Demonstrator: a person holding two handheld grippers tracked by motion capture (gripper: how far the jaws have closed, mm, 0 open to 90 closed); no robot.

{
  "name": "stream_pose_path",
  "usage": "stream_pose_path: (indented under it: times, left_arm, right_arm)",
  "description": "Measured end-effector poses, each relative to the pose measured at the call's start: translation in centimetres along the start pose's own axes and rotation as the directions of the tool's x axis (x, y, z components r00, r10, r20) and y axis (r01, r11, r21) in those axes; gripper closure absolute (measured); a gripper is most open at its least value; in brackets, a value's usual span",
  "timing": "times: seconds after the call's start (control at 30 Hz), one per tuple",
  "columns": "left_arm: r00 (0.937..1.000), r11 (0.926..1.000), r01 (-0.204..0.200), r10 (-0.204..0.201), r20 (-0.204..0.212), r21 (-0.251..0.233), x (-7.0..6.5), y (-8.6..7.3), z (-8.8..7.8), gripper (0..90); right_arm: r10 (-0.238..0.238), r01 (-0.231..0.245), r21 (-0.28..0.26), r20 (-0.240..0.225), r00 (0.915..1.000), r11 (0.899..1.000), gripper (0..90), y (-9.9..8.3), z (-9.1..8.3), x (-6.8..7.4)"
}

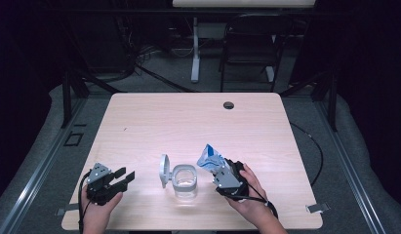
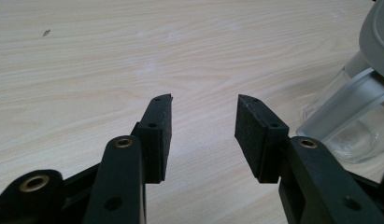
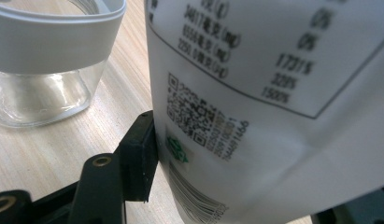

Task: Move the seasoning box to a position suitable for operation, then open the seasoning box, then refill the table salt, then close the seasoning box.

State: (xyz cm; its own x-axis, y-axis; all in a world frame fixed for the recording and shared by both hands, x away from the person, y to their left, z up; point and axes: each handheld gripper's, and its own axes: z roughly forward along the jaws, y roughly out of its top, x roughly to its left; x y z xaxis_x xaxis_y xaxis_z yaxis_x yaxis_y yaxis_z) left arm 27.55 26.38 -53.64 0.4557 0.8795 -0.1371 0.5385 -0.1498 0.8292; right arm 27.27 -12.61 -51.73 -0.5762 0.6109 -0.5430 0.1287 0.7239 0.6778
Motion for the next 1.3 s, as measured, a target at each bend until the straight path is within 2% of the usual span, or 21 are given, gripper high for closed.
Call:
stream_pose_path:
  times: [0.17, 0.37, 0.7, 1.07, 1.3]
  left_arm:
    - [1.0, 1.0, 0.003, -0.003, -0.003, -0.004, 0.09, 0.04, -0.1, 56.4]
    - [1.0, 1.0, 0.003, -0.003, -0.004, -0.005, 0.12, 0.02, -0.15, 56.4]
    - [1.0, 1.0, -0.001, 0.001, -0.004, 0.002, 0.08, -0.03, -0.1, 56.3]
    - [1.0, 1.0, 0.002, -0.002, -0.003, 0.002, 0.26, 0.03, 0.23, 56.3]
    - [0.9999, 1.0, 0.006, -0.006, -0.012, 0.002, 0.52, -0.13, -0.18, 56.3]
  right_arm:
    - [-0.011, 0.011, 0.004, 0.009, 0.9999, 1.0, 41.1, 0.02, 0.0, 0.0]
    - [-0.055, 0.055, 0.021, 0.012, 0.9984, 0.998, 41.2, 0.01, 0.14, 0.2]
    - [-0.071, 0.07, 0.021, 0.012, 0.9974, 0.997, 41.1, -0.01, 0.14, 0.27]
    - [-0.11, 0.109, 0.035, 0.016, 0.9938, 0.993, 41.2, -0.18, 0.13, 0.33]
    - [-0.122, 0.122, 0.033, 0.019, 0.9923, 0.992, 41.2, -0.23, 0.16, 0.44]
